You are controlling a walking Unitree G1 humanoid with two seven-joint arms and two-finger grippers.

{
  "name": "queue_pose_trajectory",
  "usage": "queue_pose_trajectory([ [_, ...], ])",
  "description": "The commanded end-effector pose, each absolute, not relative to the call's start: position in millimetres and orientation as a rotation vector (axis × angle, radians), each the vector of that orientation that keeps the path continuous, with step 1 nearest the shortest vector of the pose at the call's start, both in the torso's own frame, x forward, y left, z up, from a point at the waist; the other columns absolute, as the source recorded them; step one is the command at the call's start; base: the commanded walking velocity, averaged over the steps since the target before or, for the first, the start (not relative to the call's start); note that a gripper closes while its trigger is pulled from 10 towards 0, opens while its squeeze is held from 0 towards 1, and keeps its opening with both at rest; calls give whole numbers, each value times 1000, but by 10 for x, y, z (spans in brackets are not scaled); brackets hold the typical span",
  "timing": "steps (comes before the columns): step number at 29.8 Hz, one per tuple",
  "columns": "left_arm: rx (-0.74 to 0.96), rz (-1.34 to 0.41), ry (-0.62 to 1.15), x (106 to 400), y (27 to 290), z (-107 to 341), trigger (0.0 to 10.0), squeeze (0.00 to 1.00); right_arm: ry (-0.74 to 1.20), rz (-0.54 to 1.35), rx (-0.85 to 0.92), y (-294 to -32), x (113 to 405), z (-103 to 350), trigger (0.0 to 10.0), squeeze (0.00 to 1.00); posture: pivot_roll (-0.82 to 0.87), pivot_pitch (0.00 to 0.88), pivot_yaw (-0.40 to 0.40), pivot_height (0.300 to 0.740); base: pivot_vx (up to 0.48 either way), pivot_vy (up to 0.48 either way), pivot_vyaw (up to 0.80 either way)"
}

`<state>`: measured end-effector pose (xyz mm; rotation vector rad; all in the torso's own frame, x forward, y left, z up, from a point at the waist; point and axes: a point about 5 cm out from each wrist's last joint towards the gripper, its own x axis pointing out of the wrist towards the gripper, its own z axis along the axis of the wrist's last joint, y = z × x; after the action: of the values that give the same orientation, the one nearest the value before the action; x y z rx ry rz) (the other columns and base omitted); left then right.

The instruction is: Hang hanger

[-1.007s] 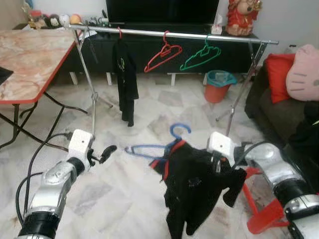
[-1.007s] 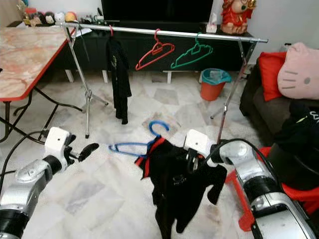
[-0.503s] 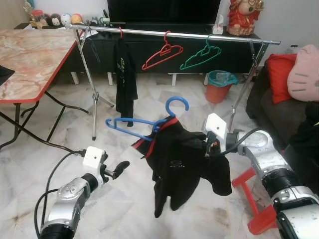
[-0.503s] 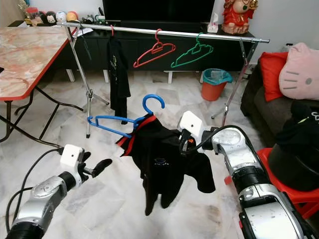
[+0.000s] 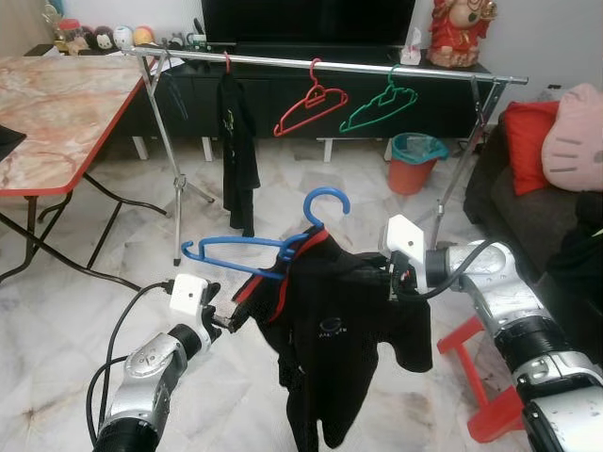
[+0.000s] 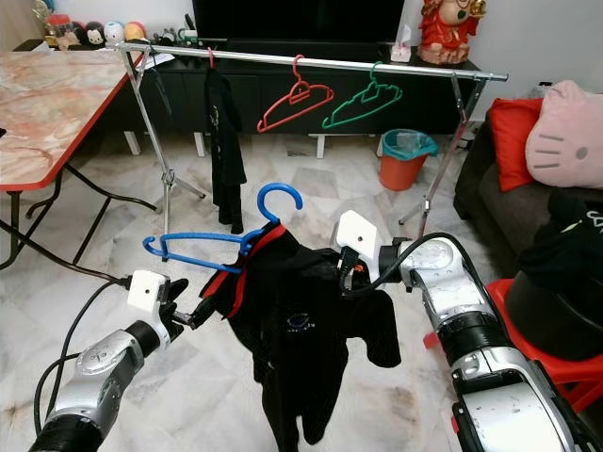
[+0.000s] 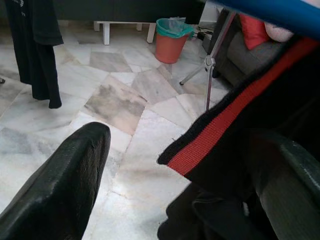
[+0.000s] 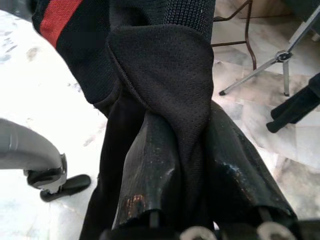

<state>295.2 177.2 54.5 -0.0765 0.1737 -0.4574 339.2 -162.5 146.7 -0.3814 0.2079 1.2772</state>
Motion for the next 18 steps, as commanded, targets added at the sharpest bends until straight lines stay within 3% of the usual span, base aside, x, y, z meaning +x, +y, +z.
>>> queue_pose_trajectory([
  [1,-78,-467,149,2972,1750,563,10000,0,175,1302,-392,-1623,3389,1564,0,0,-33,0,-49,740,0,0,0],
  [8,-41,-551,118,2967,1705,589,10000,0,190,1323,-401,-1630,3378,1574,0,0,-35,0,-54,740,0,0,0],
  [14,-34,-730,178,2898,1625,524,10000,0,205,1342,-408,-1624,3365,1558,0,0,-36,0,-58,740,0,0,0],
  [18,-5,-738,200,2895,1640,489,10000,0,206,1334,-416,-1639,3369,1563,0,0,-40,0,-57,740,0,0,0],
])
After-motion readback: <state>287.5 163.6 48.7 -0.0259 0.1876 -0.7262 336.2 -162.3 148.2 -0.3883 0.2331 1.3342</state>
